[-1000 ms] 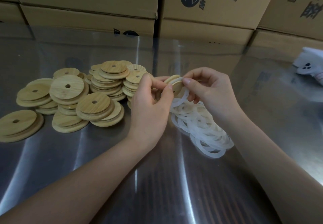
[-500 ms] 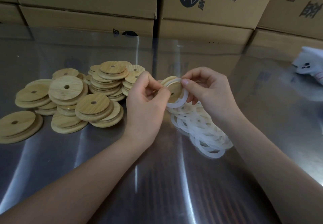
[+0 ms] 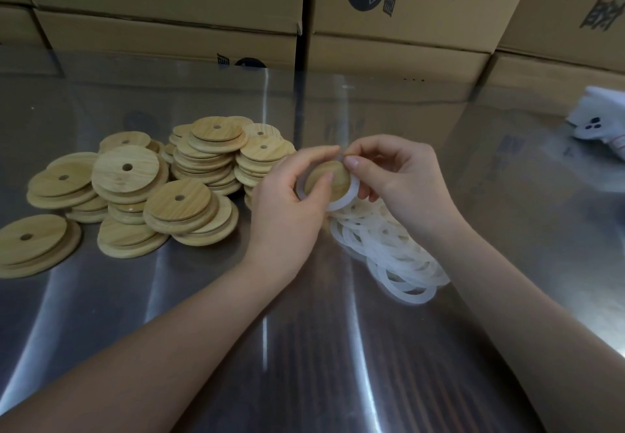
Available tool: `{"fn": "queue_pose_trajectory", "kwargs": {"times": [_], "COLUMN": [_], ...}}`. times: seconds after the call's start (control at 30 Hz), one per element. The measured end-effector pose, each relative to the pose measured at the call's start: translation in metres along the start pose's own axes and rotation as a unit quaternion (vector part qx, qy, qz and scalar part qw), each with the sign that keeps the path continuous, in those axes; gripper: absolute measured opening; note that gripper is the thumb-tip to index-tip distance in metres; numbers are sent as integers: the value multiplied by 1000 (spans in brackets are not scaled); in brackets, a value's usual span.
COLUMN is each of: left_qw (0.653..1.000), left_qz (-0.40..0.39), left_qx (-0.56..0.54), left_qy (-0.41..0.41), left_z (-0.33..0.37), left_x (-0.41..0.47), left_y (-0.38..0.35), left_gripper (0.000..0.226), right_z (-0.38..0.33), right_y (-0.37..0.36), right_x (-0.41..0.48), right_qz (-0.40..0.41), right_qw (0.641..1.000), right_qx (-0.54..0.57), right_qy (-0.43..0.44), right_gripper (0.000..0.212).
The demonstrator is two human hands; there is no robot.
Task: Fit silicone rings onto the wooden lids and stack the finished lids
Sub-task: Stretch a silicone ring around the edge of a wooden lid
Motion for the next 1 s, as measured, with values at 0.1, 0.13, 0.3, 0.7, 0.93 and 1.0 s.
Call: {"fn": "queue_pose_trajectory", "kwargs": {"times": [0.1, 0.13, 0.3, 0.7, 0.93, 1.0], "left_qw": [1000, 1000, 1000, 999, 999, 998], "left_qz": [10, 13, 22, 37, 47, 50], "left_qx": [-18, -16, -15, 6, 1, 25], "left_qy": [18, 18, 8, 20, 28, 17], "left_z": [-4, -4, -3, 1, 7, 11], "left_x": [2, 3, 6, 9, 12, 11], "left_y": [2, 2, 3, 7, 14, 16], "left_gripper": [28, 27, 26, 42, 26, 26], "right_z": [2, 3, 4, 10, 5, 4], "right_y": [-2, -3, -6, -10, -6, -4], "right_x": [0, 0, -1, 1, 15, 21], "right_qz": [6, 9, 20, 62, 12, -26], "right_qw": [1000, 1000, 1000, 997, 998, 999], "right_qx": [3, 3, 1, -10, -27, -19], "right_qy": [4, 8, 24, 37, 53, 43], "right_gripper": [21, 22, 22, 12, 12, 15]}}
Point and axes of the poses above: each hand's wrist, its own x-axis towards the middle knuckle, its own y-axis out of the back of the hand, z = x × y, the point moved 6 cm from there along x, towards the middle knuckle, and after that the axes turned 6 degrees about y, right-handed, at the moved point
